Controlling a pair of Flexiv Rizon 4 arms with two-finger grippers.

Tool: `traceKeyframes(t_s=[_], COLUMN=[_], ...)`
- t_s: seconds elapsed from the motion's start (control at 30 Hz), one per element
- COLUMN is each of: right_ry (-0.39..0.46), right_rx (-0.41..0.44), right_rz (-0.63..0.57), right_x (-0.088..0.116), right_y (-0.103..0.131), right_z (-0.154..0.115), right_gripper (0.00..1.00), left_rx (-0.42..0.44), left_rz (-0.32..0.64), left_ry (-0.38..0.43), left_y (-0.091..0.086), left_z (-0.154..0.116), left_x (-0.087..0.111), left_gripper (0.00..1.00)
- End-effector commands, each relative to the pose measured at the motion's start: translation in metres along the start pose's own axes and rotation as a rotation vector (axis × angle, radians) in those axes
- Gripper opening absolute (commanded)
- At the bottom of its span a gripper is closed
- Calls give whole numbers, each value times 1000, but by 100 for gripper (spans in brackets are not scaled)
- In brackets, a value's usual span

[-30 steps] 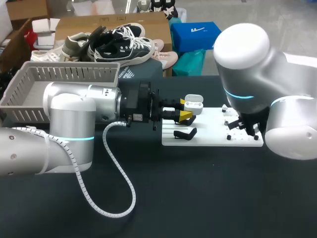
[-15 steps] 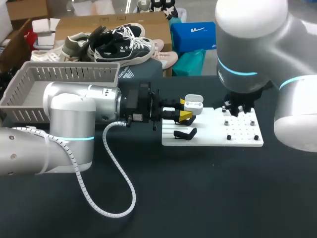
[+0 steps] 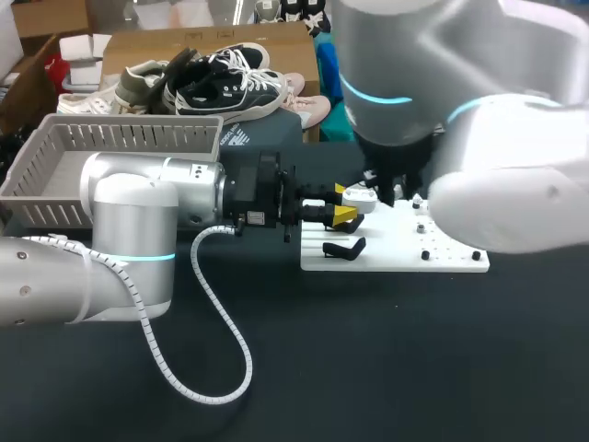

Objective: Pick up each earbud case from the left stands, insert the matching earbuds, close the lid, and place the case in the box.

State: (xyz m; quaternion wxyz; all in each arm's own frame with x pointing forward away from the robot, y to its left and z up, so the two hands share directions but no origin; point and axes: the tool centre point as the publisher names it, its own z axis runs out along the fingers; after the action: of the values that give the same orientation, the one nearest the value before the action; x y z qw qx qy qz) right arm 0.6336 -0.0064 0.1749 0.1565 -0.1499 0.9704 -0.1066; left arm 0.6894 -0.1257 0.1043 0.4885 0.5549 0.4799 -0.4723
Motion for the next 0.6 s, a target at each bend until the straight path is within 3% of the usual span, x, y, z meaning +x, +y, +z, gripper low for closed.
traceKeyframes(t_s=[0.03,0.23,0.6], right_ry=[62,10,10], right_rx=[27,-52,-52], right_rz=[28,66,66], right_x=[-13,-6,-6], right_y=[16,16,16], right_z=[0,-11,-11], right_gripper=[0,0,0], left_rx=[1,1,1], left_rz=[1,1,1], left_ry=[-2,-2,-2], left_y=[1,1,1], left_z=[0,0,0], left_x=[1,1,1], left_gripper=[0,0,0])
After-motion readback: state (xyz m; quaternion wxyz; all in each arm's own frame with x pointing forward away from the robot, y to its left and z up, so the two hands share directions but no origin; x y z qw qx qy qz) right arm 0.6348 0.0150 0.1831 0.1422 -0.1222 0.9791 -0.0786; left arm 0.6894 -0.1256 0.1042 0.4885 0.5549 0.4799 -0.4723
